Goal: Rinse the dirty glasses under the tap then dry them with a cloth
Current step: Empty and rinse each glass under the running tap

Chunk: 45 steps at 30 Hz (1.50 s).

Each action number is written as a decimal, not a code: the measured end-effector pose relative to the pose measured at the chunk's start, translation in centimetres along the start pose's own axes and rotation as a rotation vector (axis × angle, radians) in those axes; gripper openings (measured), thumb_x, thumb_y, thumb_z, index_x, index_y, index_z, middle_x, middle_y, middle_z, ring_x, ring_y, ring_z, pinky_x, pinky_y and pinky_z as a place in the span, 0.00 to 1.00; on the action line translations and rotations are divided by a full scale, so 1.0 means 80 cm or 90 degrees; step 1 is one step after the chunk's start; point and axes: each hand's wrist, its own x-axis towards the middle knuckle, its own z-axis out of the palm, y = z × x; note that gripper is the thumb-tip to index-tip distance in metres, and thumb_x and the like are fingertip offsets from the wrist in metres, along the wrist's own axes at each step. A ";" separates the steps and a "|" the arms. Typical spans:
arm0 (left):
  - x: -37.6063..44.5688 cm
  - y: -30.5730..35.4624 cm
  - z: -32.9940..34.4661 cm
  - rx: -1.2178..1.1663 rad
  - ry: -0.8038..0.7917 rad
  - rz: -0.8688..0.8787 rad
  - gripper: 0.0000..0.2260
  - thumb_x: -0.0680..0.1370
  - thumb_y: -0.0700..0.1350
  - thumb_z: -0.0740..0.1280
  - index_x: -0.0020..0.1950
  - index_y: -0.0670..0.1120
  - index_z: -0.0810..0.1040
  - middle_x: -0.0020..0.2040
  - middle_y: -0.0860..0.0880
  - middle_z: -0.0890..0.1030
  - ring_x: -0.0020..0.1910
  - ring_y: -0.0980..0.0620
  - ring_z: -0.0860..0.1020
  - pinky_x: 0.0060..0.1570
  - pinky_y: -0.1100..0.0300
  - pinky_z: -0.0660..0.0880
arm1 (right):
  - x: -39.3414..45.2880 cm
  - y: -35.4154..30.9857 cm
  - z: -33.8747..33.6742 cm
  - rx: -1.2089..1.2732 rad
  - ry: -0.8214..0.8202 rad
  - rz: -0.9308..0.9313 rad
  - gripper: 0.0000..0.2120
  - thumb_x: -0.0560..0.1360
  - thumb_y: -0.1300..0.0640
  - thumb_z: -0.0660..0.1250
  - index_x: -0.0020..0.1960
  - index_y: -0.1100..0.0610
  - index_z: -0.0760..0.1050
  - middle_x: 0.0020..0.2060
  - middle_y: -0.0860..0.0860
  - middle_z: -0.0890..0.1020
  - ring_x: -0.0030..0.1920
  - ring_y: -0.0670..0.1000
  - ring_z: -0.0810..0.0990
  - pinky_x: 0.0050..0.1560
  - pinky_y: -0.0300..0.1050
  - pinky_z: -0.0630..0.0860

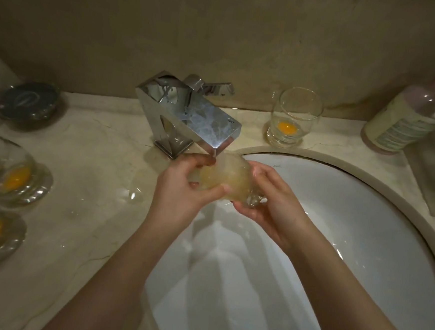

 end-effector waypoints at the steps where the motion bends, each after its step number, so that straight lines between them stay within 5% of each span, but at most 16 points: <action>1: 0.000 0.001 -0.001 0.024 -0.046 0.003 0.15 0.68 0.40 0.79 0.46 0.56 0.80 0.44 0.61 0.83 0.45 0.63 0.80 0.42 0.69 0.76 | -0.001 -0.001 -0.001 -0.018 -0.001 -0.007 0.10 0.80 0.55 0.62 0.58 0.55 0.77 0.54 0.54 0.80 0.52 0.54 0.81 0.39 0.42 0.80; 4: 0.002 0.017 -0.001 -0.051 -0.201 -0.116 0.04 0.75 0.43 0.73 0.49 0.47 0.82 0.46 0.51 0.86 0.47 0.57 0.84 0.33 0.63 0.79 | -0.002 -0.005 0.001 -0.052 -0.020 -0.029 0.11 0.78 0.56 0.66 0.60 0.56 0.77 0.58 0.56 0.80 0.54 0.56 0.82 0.41 0.45 0.81; 9: 0.017 0.032 -0.005 -0.265 -0.234 -0.291 0.14 0.74 0.44 0.68 0.57 0.39 0.80 0.46 0.45 0.85 0.42 0.50 0.84 0.19 0.70 0.69 | -0.007 -0.016 -0.001 -0.155 -0.057 -0.087 0.18 0.70 0.62 0.73 0.59 0.55 0.78 0.55 0.49 0.81 0.50 0.57 0.85 0.49 0.55 0.83; 15: 0.013 0.033 0.004 -0.290 -0.264 -0.267 0.19 0.68 0.44 0.68 0.58 0.42 0.80 0.51 0.44 0.85 0.46 0.51 0.85 0.19 0.71 0.68 | -0.002 -0.035 -0.005 -0.200 -0.063 0.027 0.15 0.80 0.47 0.62 0.58 0.55 0.79 0.50 0.55 0.84 0.46 0.53 0.85 0.43 0.49 0.83; 19: 0.018 0.033 0.002 -0.363 -0.234 -0.321 0.16 0.67 0.42 0.68 0.52 0.39 0.80 0.44 0.43 0.86 0.38 0.49 0.86 0.17 0.70 0.70 | -0.003 -0.032 -0.006 -0.251 -0.056 -0.057 0.06 0.77 0.57 0.68 0.54 0.54 0.78 0.49 0.56 0.80 0.44 0.52 0.82 0.43 0.50 0.82; 22: 0.017 0.030 -0.002 -0.414 -0.232 -0.336 0.13 0.67 0.40 0.67 0.49 0.38 0.83 0.43 0.43 0.86 0.35 0.51 0.85 0.17 0.71 0.70 | -0.004 -0.032 -0.011 -0.283 -0.090 -0.089 0.14 0.71 0.62 0.73 0.56 0.54 0.78 0.54 0.55 0.80 0.47 0.51 0.83 0.47 0.52 0.82; 26: 0.016 0.032 0.003 -0.360 -0.243 -0.294 0.12 0.68 0.41 0.68 0.49 0.42 0.85 0.45 0.45 0.86 0.40 0.52 0.86 0.17 0.72 0.69 | -0.002 -0.039 -0.012 -0.243 -0.104 0.030 0.15 0.78 0.47 0.65 0.59 0.55 0.80 0.52 0.57 0.84 0.44 0.53 0.85 0.42 0.44 0.82; 29: 0.018 0.035 0.007 -0.366 -0.225 -0.297 0.18 0.68 0.41 0.68 0.57 0.38 0.79 0.43 0.45 0.86 0.40 0.51 0.86 0.18 0.71 0.70 | 0.000 -0.038 -0.012 -0.240 -0.086 -0.001 0.12 0.78 0.54 0.66 0.58 0.57 0.78 0.53 0.61 0.82 0.42 0.53 0.83 0.38 0.42 0.80; 34: 0.017 0.031 0.005 -0.392 -0.232 -0.325 0.14 0.67 0.41 0.67 0.51 0.38 0.81 0.45 0.44 0.86 0.41 0.52 0.86 0.17 0.72 0.69 | -0.005 -0.042 -0.021 -0.310 -0.120 -0.117 0.18 0.69 0.68 0.73 0.57 0.56 0.77 0.55 0.53 0.80 0.47 0.47 0.83 0.43 0.41 0.81; 39: 0.016 0.032 0.008 -0.356 -0.212 -0.294 0.18 0.68 0.41 0.67 0.57 0.40 0.80 0.49 0.44 0.86 0.42 0.54 0.85 0.18 0.72 0.69 | 0.006 -0.044 -0.016 -0.251 -0.087 0.036 0.18 0.76 0.47 0.67 0.60 0.57 0.78 0.55 0.59 0.82 0.47 0.54 0.85 0.44 0.46 0.82; 42: 0.019 0.029 0.004 -0.393 -0.198 -0.306 0.18 0.67 0.41 0.68 0.55 0.38 0.80 0.46 0.42 0.86 0.40 0.52 0.86 0.20 0.72 0.71 | 0.006 -0.042 -0.012 -0.253 -0.079 -0.024 0.10 0.75 0.59 0.71 0.56 0.55 0.79 0.53 0.57 0.81 0.46 0.53 0.84 0.44 0.49 0.83; 45: 0.018 0.028 0.001 -0.439 -0.212 -0.319 0.18 0.68 0.40 0.68 0.55 0.35 0.79 0.47 0.40 0.85 0.40 0.51 0.86 0.19 0.71 0.72 | 0.005 -0.044 -0.016 -0.320 -0.094 -0.068 0.17 0.70 0.65 0.74 0.56 0.53 0.79 0.56 0.55 0.79 0.46 0.50 0.84 0.47 0.52 0.83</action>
